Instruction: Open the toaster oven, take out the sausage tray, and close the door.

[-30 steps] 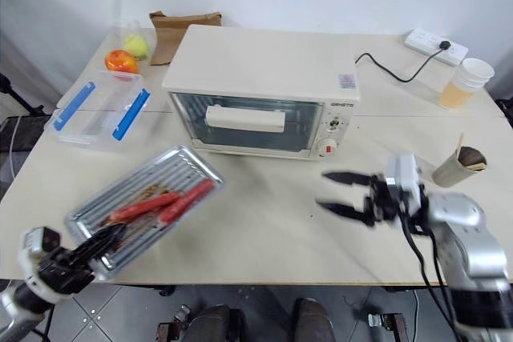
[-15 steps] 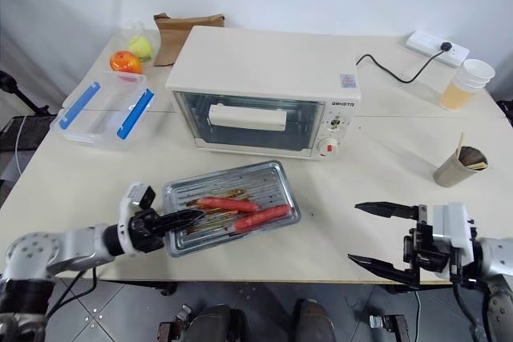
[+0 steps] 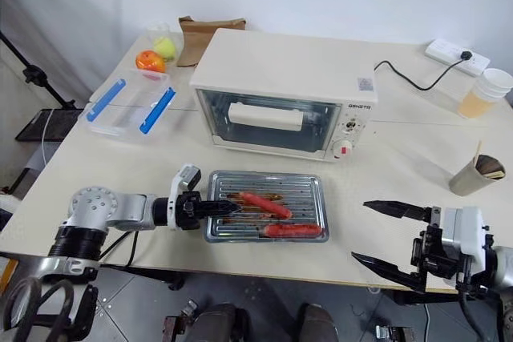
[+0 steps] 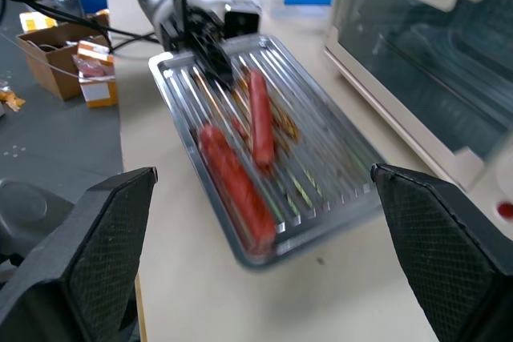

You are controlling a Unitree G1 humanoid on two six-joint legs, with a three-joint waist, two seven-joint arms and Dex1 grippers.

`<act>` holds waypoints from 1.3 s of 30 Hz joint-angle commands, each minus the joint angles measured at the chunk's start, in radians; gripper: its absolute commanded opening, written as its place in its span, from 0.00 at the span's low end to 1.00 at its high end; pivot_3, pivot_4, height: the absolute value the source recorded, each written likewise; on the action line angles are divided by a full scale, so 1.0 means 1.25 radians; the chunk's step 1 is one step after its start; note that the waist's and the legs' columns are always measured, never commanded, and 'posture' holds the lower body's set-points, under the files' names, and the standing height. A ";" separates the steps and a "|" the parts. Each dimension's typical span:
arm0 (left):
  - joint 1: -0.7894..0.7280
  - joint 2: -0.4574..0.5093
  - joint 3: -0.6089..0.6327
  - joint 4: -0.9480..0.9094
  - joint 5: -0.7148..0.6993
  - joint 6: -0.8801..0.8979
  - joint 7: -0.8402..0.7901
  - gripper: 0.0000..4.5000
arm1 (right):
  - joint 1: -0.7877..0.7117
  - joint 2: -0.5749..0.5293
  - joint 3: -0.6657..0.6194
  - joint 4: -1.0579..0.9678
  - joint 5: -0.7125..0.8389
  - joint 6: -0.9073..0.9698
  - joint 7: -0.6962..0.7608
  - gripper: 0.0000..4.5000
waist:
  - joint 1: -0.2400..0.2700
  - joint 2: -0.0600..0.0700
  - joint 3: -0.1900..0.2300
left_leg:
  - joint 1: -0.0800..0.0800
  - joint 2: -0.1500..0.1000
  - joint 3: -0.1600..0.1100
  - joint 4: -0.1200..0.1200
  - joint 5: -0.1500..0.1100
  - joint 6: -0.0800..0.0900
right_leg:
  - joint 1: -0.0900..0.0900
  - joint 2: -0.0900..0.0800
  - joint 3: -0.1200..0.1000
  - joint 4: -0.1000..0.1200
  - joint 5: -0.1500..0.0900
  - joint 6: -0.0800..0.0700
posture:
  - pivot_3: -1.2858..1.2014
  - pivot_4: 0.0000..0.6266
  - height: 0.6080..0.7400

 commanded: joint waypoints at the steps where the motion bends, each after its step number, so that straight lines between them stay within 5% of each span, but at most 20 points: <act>1: -0.010 -0.035 -0.032 0.033 0.092 0.009 -0.001 0.00 | 0.014 -0.006 -0.035 -0.030 0.024 0.005 -0.008 1.00 | 0.005 0.001 -0.001 | 0.000 -0.001 0.000 0.000 0.000 0.000 | 0.000 -0.001 0.000 0.000 0.000 0.001 | 0.52 0.24 1.00; 7: -0.048 -0.046 -0.050 0.031 0.198 -0.002 -0.042 0.00 | 0.010 -0.008 -0.032 -0.045 0.031 0.016 -0.032 1.00 | 0.010 0.002 -0.001 | 0.000 -0.006 0.000 0.000 0.000 0.001 | 0.000 -0.007 -0.001 0.000 0.004 0.003 | 0.52 0.24 1.00; 10: -0.046 -0.051 -0.046 0.021 0.235 -0.017 -0.054 0.13 | 0.008 -0.008 -0.029 -0.052 0.033 0.021 -0.043 1.00 | 0.010 0.002 -0.001 | 0.000 -0.006 0.000 0.000 0.000 0.001 | 0.000 -0.008 -0.001 -0.001 0.005 0.003 | 0.52 0.24 1.00; 19: -0.020 -0.038 -0.010 -0.088 0.285 -0.068 -0.110 0.74 | 0.000 -0.011 -0.021 -0.056 0.031 0.027 -0.056 1.00 | 0.008 0.001 0.000 | -0.002 -0.006 0.000 0.000 0.001 0.002 | 0.000 -0.008 -0.001 -0.001 0.005 0.003 | 0.52 0.24 1.00; 23: 0.008 0.024 -0.016 -0.156 0.327 -0.137 -0.156 0.98 | -0.008 -0.013 -0.015 -0.055 0.029 0.033 -0.056 1.00 | 0.001 0.000 0.000 | -0.002 -0.005 0.000 -0.001 0.002 0.003 | -0.001 -0.008 -0.002 -0.001 0.005 0.003 | 0.52 0.24 1.00; 27: 0.051 0.111 -0.047 -0.207 0.390 -0.249 -0.242 0.99 | -0.017 -0.016 -0.006 -0.051 0.027 0.038 -0.056 1.00 | -0.017 0.000 0.000 | -0.001 -0.004 0.000 -0.003 0.002 0.002 | -0.001 -0.007 -0.002 -0.001 0.005 0.003 | 0.52 0.24 1.00; 31: 0.162 0.246 0.019 -0.228 0.481 -0.530 -0.424 0.99 | -0.049 -0.026 0.017 -0.022 0.024 0.042 -0.043 1.00 | -0.043 0.000 0.000 | -0.001 -0.003 0.001 -0.005 0.002 0.002 | -0.003 -0.007 -0.002 -0.002 0.004 0.001 | 0.52 0.24 1.00; 39: 0.331 0.304 0.213 -0.222 0.544 -0.954 -0.658 0.99 | -0.110 -0.026 0.053 0.004 0.046 0.061 -0.016 1.00 | -0.049 -0.001 0.002 | -0.003 -0.003 0.002 -0.012 0.002 0.003 | -0.007 -0.010 -0.007 -0.005 0.004 0.000 | 0.52 0.24 1.00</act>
